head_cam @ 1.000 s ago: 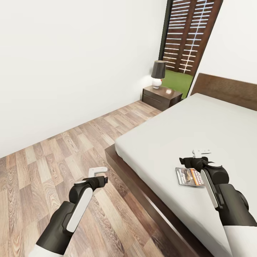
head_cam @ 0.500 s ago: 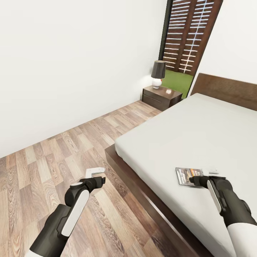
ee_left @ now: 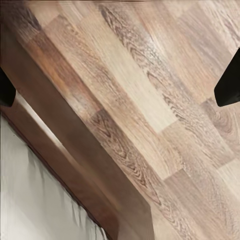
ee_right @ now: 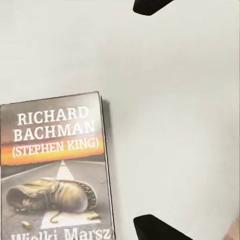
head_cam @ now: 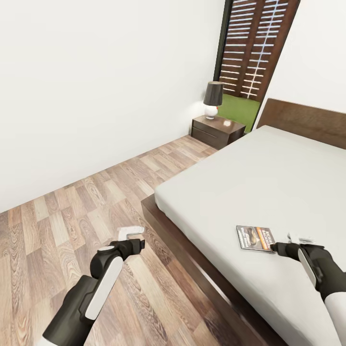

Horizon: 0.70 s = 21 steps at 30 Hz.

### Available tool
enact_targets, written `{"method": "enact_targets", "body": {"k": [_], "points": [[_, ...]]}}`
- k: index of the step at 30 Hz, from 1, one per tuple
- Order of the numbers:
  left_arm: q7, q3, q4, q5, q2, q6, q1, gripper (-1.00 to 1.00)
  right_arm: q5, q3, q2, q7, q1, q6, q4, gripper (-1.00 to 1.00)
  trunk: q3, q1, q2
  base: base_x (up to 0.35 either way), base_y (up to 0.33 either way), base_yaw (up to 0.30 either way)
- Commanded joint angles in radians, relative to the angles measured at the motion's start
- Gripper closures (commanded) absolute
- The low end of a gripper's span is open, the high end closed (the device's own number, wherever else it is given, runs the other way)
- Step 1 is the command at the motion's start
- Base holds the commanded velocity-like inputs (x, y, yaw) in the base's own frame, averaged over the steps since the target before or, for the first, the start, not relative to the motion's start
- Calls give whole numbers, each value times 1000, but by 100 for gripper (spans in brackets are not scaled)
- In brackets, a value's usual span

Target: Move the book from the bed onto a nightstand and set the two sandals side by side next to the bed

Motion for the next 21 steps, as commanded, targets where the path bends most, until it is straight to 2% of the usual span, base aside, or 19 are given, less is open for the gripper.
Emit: {"method": "enact_targets", "body": {"k": [1,3,4,7,11,12,17,20,21], "points": [[11,-10,1,10,-3,5,-3,-100,1,-3,-3,23,-1,4,-13,-100,-1,0,0,0,0,0],[13,-29,7,12,-20,24,-15,-100,1,-2,-9,62,-1,2,-64,-100,-1,0,0,0,0,0],[17,-36,9,13,-35,55,-36,-100,2,-1,-11,77,0,4,-104,-100,-1,0,0,0,0,0],[44,-43,23,13,-60,121,-96,-100,5,0,-13,92,1,15,-175,-100,-1,0,0,0,0,-2],[81,-47,118,15,-91,149,-187,-100,8,0,-14,101,2,42,-233,-100,0,0,0,0,0,-133],[91,-48,191,10,-112,153,-222,-100,9,0,-15,104,2,50,-246,-100,0,0,0,0,0,-243],[97,-50,232,7,-123,154,-242,-100,9,-1,-15,106,2,56,-257,-100,4,0,0,0,0,-264],[99,-55,204,6,-121,154,-245,-100,9,-1,-15,106,2,56,-259,-100,7,0,0,0,0,-275],[100,-56,158,7,-120,155,-246,-100,8,0,-15,107,2,57,-264,-100,8,0,0,0,0,-277]]}}
